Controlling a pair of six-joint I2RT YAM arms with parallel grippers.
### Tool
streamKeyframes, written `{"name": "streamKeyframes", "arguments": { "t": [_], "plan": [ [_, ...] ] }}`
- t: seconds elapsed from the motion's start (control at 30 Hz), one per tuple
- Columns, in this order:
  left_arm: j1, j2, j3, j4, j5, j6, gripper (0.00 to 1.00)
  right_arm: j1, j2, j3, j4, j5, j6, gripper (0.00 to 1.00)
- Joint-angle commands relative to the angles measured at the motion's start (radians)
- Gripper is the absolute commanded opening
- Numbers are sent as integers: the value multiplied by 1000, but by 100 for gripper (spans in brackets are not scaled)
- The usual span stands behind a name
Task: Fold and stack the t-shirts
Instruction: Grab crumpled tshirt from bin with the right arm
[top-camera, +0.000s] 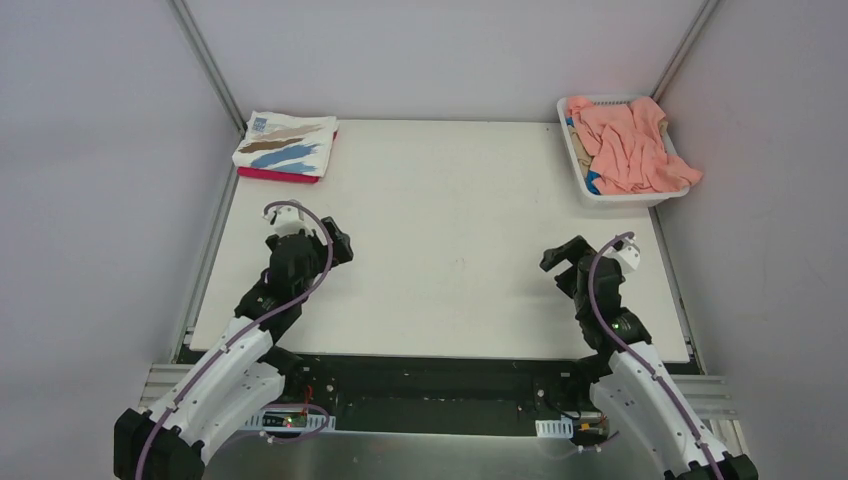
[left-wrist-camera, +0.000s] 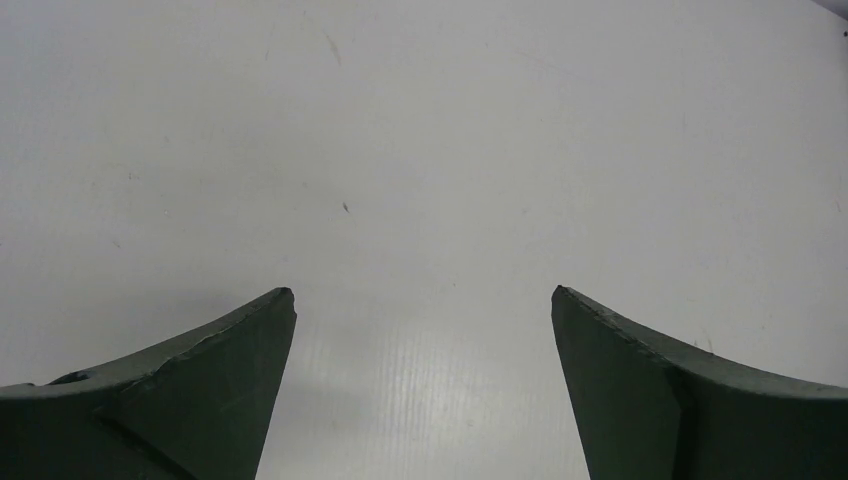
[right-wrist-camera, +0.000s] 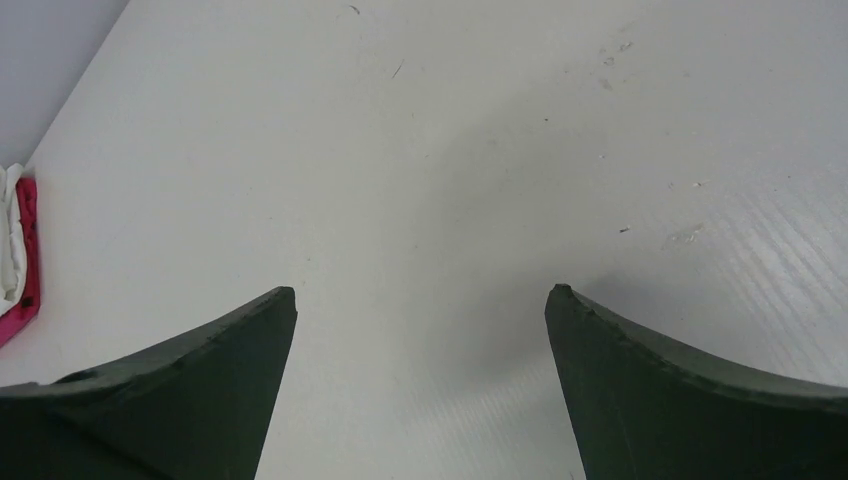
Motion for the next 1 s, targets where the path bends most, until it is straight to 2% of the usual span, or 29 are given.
{"name": "streamKeyframes", "arguments": {
  "t": [0.0,0.13,0.23,0.33,0.43,0.53,0.67,0.87,0.97],
  "plan": [
    [2,31,28,63,-23,-22,99,-3,33,56,62,-10,-12,99],
    [1,65,36,108,-10,-42,99,-2,92,126,58,-25,-9,99],
    [2,111,47,132,-3,-51,99,-4,217,273,-4,11,-33,99],
    [1,163,66,139,8,-55,99,-45,430,523,-132,62,-107,99],
    [2,208,82,143,20,-54,99,-168,642,825,-272,16,-117,99],
    [2,238,92,149,16,-45,99,-288,825,1017,-299,-49,-149,99],
    [1,254,94,151,-7,-40,99,-389,1059,1274,-339,-107,-229,99],
    [1,282,99,161,-16,-29,99,-480,1398,1680,-470,-205,-291,99],
    [2,293,103,158,-18,-25,99,-503,1532,1823,-472,-247,-311,96]
  ]
}}
